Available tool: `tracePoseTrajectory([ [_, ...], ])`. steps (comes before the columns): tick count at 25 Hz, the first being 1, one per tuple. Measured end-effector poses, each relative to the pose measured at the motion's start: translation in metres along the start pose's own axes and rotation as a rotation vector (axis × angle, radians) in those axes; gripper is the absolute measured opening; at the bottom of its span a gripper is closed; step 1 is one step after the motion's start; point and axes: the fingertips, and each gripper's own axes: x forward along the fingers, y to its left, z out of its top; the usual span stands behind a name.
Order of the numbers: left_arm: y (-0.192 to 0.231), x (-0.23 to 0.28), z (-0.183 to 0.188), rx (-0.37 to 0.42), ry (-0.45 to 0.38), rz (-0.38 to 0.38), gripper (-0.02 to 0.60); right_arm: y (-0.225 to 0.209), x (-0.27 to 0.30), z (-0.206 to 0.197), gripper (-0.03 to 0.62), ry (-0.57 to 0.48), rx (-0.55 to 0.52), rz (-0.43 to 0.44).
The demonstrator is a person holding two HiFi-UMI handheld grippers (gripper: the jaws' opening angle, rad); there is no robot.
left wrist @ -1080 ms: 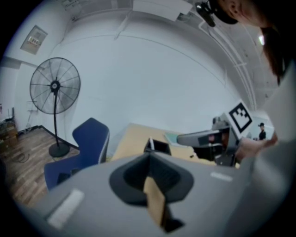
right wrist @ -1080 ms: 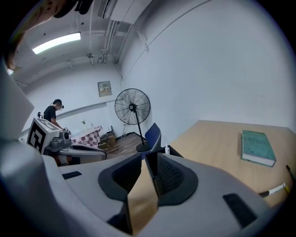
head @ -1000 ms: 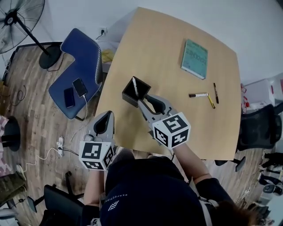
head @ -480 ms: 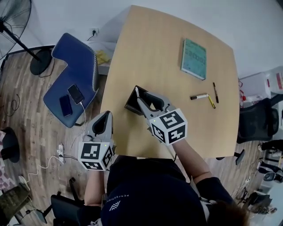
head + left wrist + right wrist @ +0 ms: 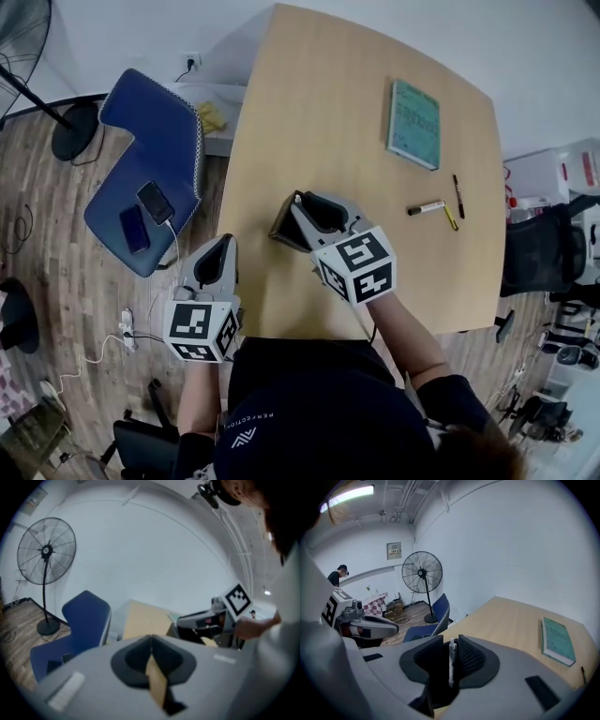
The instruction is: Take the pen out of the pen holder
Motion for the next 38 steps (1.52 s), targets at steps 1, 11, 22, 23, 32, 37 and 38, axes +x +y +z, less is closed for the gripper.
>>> tracePoseTrajectory([
  [1,0.001,0.001,0.0,-0.002,0.002,-0.004,0.006,0.001,0.001,0.001,0.086,0.006,-0.004,-0.001],
  [11,0.004,0.008,-0.011,-0.033,0.023,-0.03,0.006,0.001,0.009,-0.005,0.071,0.098,-0.064,-0.022],
  [22,0.006,0.007,-0.022,-0.063,0.037,-0.031,0.006,0.0,0.013,-0.007,0.037,0.153,-0.083,-0.011],
  [23,0.007,0.006,-0.022,-0.065,0.037,-0.03,0.006,0.0,0.013,-0.008,0.037,0.152,-0.083,-0.009],
  [32,0.006,0.003,-0.019,-0.055,0.027,-0.019,0.006,0.002,0.007,-0.006,0.032,0.123,-0.088,0.013],
  [37,-0.009,0.003,-0.015,-0.036,0.015,-0.01,0.006,0.002,-0.006,-0.004,0.032,0.068,-0.082,0.037],
  [38,-0.014,0.003,-0.013,-0.031,0.01,-0.007,0.006,0.001,-0.009,-0.003,0.032,0.054,-0.082,0.044],
])
